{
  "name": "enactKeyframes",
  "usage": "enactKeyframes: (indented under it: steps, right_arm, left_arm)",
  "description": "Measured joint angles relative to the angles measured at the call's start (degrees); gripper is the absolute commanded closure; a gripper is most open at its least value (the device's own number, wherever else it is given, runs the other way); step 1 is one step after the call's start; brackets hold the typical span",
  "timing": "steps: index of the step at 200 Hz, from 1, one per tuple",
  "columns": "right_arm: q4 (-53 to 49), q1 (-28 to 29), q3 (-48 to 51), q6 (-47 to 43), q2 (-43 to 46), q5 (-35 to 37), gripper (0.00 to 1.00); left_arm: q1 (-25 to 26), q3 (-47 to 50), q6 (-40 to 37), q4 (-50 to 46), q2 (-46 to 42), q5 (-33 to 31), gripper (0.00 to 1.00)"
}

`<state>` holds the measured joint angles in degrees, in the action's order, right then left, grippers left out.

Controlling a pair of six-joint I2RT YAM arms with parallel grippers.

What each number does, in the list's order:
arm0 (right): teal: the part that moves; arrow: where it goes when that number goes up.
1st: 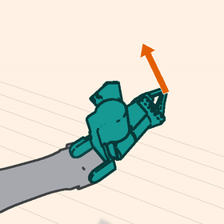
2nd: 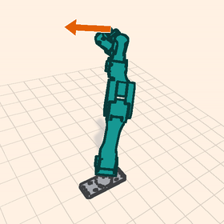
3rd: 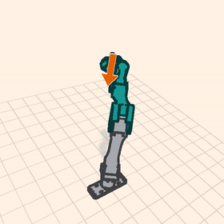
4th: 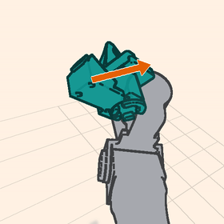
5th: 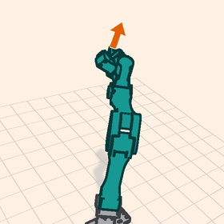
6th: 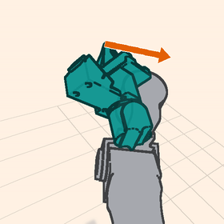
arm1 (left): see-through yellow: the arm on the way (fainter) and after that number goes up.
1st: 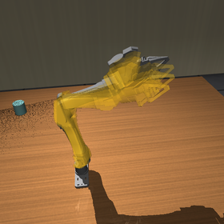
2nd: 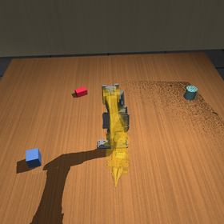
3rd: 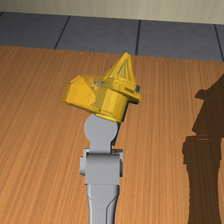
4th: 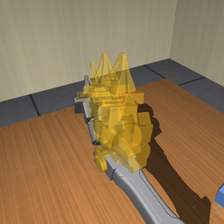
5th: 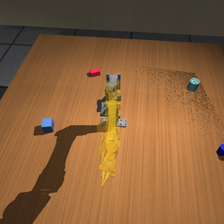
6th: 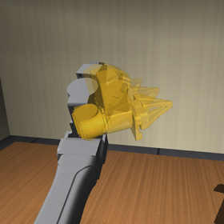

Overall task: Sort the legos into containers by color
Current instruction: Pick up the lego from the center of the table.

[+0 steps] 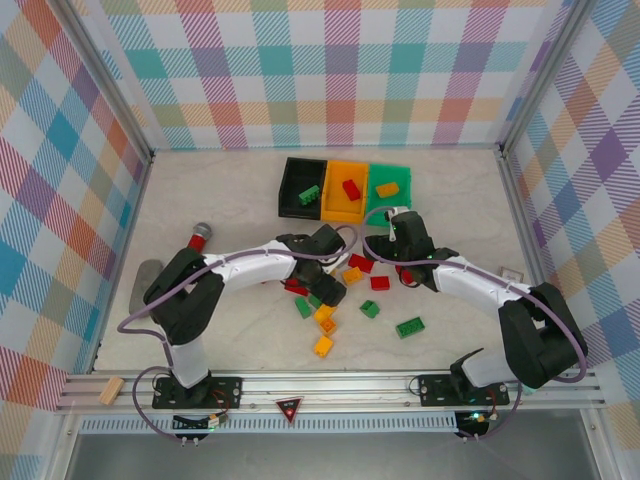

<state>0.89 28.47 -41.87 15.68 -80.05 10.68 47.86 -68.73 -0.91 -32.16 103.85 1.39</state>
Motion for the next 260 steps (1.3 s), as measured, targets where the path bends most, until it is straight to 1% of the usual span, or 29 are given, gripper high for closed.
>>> enactKeyframes:
  steps: [51, 80, 88, 93, 101, 114, 129, 140, 218, 260]
  right_arm:
    - [0.0, 0.0, 0.0, 0.0, 0.0, 0.0, 0.16]
    - [0.0, 0.0, 0.0, 0.0, 0.0, 0.0, 0.16]
    - [0.0, 0.0, 0.0, 0.0, 0.0, 0.0, 0.16]
    - [0.0, 0.0, 0.0, 0.0, 0.0, 0.0, 0.16]
    - [0.0, 0.0, 0.0, 0.0, 0.0, 0.0, 0.16]
    - [0.0, 0.0, 0.0, 0.0, 0.0, 0.0, 0.16]
    - [0.0, 0.0, 0.0, 0.0, 0.0, 0.0, 0.16]
    - [0.0, 0.0, 0.0, 0.0, 0.0, 0.0, 0.16]
    - [0.0, 0.0, 0.0, 0.0, 0.0, 0.0, 0.16]
    - [0.0, 0.0, 0.0, 0.0, 0.0, 0.0, 0.16]
  left_arm:
    - [0.5, -3.3, 0.0, -0.5, 4.5, -0.2, 0.13]
    - [0.5, -4.0, 0.1, -1.1, 6.3, -1.5, 0.13]
    - [0.5, -4.0, 0.2, -1.2, 6.3, -1.5, 0.16]
    - [0.5, -4.1, 0.4, -1.1, 6.3, -1.6, 0.20]
    - [0.5, -4.2, 0.8, -1.1, 6.3, -1.7, 0.24]
    - [0.6, -4.3, 1.2, -1.1, 6.4, -2.0, 0.25]
    - [0.6, -4.3, 1.7, -1.1, 6.4, -2.1, 0.32]
    - [0.6, -4.3, 1.8, -0.9, 6.4, -2.2, 0.34]
    - [0.8, -4.6, 3.0, -0.9, 5.9, -2.6, 0.34]
    - [0.8, -4.5, 3.5, -0.7, -0.1, -4.3, 0.37]
